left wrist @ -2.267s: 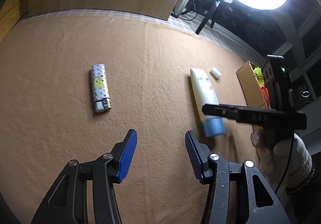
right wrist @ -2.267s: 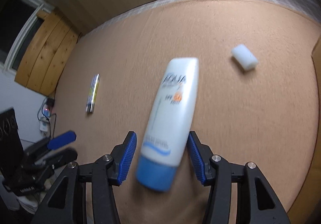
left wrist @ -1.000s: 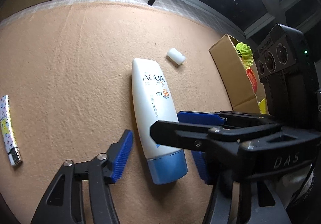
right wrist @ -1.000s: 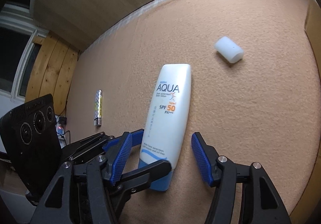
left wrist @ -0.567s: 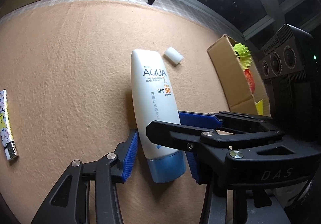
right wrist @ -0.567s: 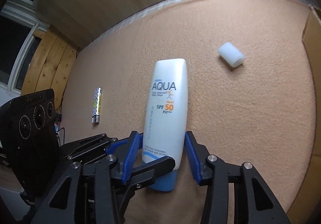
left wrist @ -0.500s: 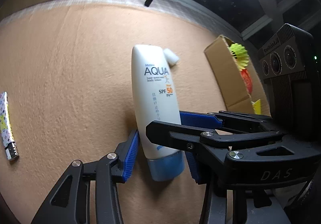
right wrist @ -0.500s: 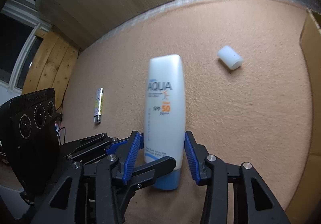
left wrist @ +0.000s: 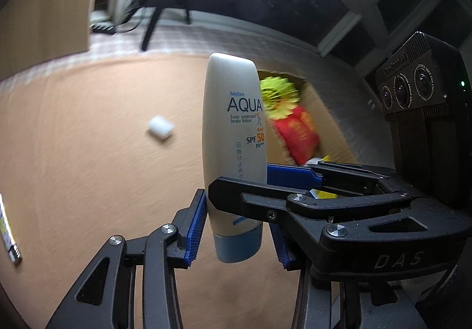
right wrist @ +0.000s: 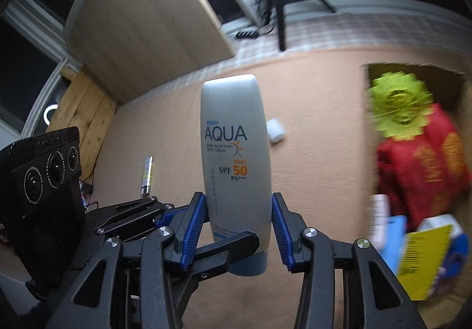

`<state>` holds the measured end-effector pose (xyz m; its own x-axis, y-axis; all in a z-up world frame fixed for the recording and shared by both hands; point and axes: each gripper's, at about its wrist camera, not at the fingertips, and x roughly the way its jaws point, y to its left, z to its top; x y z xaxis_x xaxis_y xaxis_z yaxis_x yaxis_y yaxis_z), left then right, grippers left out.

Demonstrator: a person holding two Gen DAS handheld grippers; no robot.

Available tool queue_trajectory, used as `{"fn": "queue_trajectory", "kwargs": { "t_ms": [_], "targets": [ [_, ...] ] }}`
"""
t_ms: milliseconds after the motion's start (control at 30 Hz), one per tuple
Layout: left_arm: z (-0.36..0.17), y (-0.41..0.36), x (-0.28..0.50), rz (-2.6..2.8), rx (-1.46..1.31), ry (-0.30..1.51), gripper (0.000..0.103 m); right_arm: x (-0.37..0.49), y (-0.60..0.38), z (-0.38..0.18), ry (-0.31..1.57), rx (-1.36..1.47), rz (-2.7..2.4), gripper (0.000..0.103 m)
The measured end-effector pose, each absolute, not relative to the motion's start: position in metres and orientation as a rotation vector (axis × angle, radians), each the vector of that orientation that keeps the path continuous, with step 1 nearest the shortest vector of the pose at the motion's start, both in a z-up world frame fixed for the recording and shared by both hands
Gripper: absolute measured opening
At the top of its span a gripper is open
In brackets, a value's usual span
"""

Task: Organize objects
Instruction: 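Lift the sunscreen tube with both tools and carry it over the box, then lower the sunscreen tube into the box and open both tools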

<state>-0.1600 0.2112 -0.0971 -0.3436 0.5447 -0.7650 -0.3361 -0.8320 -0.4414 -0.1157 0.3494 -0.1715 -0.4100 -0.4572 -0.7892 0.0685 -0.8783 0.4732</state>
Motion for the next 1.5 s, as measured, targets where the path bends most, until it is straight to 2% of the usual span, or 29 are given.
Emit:
{"fn": "queue_trajectory", "kwargs": {
  "t_ms": [233, 533, 967, 1000, 1033, 1067, 1100, 1167, 1500],
  "targets": [
    [-0.077, 0.279, -0.174, 2.159, -1.307, -0.232, 0.044, -0.105, 0.406, -0.153, -0.548, 1.455, -2.415, 0.041],
    [-0.076, 0.362, -0.199, 2.101, -1.293, -0.222, 0.044, -0.102, 0.481, -0.150, -0.597, 1.470, -2.481, 0.041],
    [-0.086, 0.421, -0.230, 2.078, -1.314, -0.228, 0.044, -0.129, 0.535, -0.162, -0.563, 1.508, -2.530, 0.042],
    [-0.085, 0.424, -0.232, 2.070, -1.311, -0.231, 0.054, -0.130, 0.538, -0.162, -0.539, 1.508, -2.564, 0.044],
    [-0.085, 0.425, -0.233, 2.073, -1.315, -0.229, 0.063, -0.131, 0.540, -0.161, -0.519, 1.511, -2.587, 0.050],
    [-0.084, 0.426, -0.233, 2.085, -1.315, -0.222, 0.078, -0.131, 0.541, -0.160, -0.502, 1.518, -2.609, 0.055],
    [-0.082, 0.427, -0.232, 2.104, -1.298, -0.210, 0.080, -0.132, 0.542, -0.159, -0.488, 1.522, -2.630, 0.056],
    [-0.080, 0.428, -0.231, 2.112, -1.284, -0.185, 0.080, -0.131, 0.544, -0.157, -0.472, 1.514, -2.654, 0.060],
    [-0.081, 0.402, -0.233, 2.152, -1.298, -0.176, 0.080, -0.123, 0.544, -0.153, -0.534, 1.487, -2.643, 0.060]
  ]
}}
